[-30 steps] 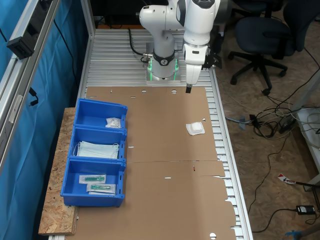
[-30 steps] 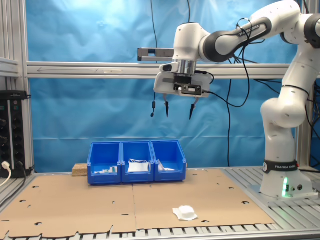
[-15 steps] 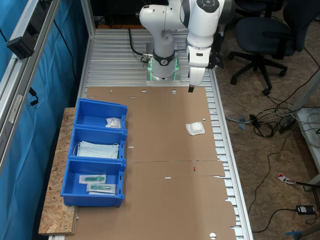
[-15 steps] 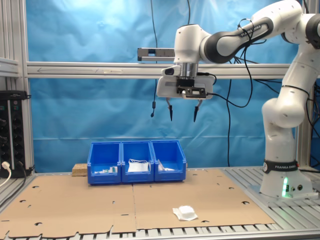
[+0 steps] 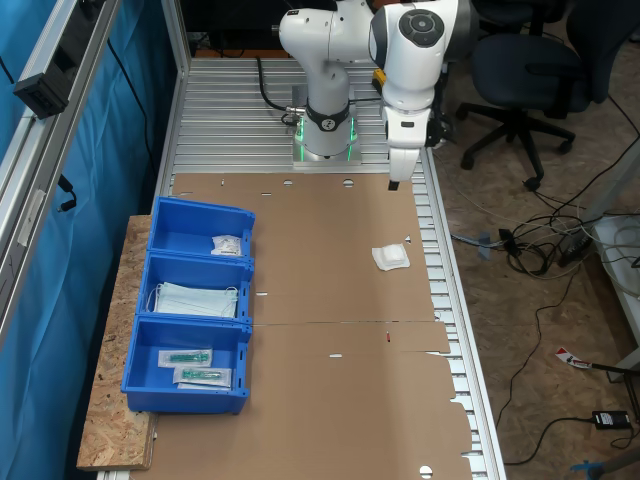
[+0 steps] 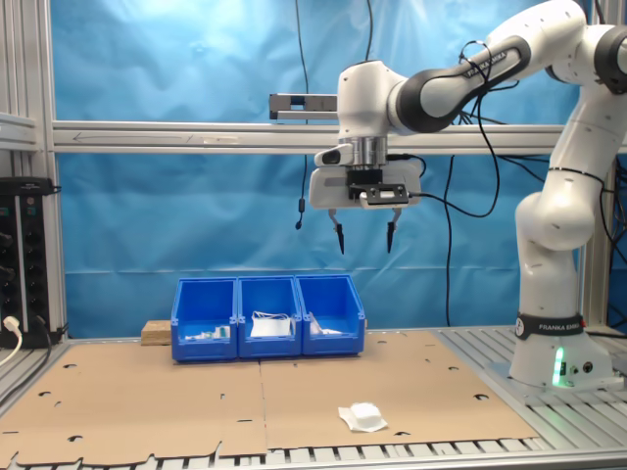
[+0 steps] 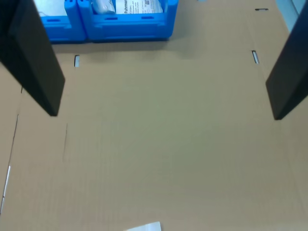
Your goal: Pick and place sorting task of medical equipment.
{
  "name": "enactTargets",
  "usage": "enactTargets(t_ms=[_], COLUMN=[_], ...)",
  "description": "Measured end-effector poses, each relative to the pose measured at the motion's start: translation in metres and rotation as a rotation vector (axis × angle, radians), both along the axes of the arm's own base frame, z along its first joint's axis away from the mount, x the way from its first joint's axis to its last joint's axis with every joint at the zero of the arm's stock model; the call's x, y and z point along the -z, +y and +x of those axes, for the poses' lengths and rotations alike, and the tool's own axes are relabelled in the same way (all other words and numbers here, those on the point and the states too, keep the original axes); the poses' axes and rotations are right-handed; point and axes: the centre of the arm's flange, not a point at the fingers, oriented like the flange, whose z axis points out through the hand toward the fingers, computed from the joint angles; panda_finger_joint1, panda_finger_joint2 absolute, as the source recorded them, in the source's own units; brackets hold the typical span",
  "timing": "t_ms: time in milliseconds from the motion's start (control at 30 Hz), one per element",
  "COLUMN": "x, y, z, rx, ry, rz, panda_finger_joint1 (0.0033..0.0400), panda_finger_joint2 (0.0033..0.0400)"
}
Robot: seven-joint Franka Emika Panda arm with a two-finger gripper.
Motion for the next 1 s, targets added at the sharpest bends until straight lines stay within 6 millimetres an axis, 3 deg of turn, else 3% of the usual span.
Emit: enactTargets(t_ms=[300,1000], x=[0.023,0.118], y=[0.006,0.012], z=[0.003,-0.016], rx=[-0.012,-0.045], ry=[0.031,0.047], rz=[0.019,0.014], panda_finger_joint1=[0.0400,0.0400], panda_finger_joint2=[0.0400,0.0400])
